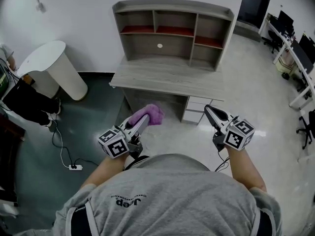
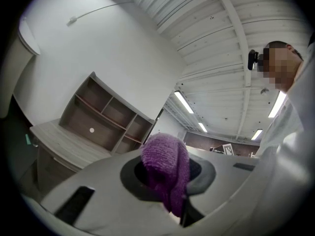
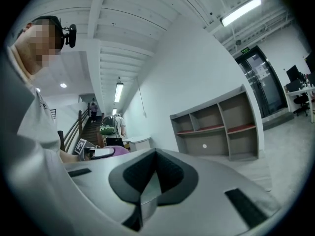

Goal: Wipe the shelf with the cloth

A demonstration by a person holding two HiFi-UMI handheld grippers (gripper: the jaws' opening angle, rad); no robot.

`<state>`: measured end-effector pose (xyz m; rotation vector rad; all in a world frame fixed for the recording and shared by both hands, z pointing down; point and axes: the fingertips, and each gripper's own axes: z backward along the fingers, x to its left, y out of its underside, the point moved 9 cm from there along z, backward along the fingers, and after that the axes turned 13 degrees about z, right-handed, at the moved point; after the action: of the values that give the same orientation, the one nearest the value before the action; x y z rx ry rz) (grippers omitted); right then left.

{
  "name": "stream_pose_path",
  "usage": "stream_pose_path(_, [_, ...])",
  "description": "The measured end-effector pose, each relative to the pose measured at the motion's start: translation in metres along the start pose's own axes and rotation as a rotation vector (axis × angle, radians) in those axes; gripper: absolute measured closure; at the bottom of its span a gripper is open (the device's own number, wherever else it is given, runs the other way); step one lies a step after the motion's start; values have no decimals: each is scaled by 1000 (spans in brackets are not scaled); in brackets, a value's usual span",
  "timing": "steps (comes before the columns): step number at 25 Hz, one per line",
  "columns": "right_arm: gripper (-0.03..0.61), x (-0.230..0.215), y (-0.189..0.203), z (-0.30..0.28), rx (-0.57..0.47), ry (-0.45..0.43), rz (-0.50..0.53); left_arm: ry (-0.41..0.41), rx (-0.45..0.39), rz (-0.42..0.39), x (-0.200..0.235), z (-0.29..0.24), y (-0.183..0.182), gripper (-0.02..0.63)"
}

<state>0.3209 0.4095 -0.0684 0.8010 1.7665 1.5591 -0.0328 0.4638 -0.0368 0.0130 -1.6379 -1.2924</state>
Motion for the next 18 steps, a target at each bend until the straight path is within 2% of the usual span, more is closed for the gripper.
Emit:
stream_pose_path(5, [565,-22,15,-33,21,-27,-23,-28,16,8,31,-12,-5,546])
stream_pose_path(10, [565,-43,24,-112,41,-32,-10,-20,10,37,110,-26,-40,546])
stream_pose_path(14, [565,-68,17,-203,11,0,19,24,48,22,195,-54,-95,546])
stream_pose_path(18, [565,-99,4,-292,-7,55,-13,63,109,5,270,-93,-163,546])
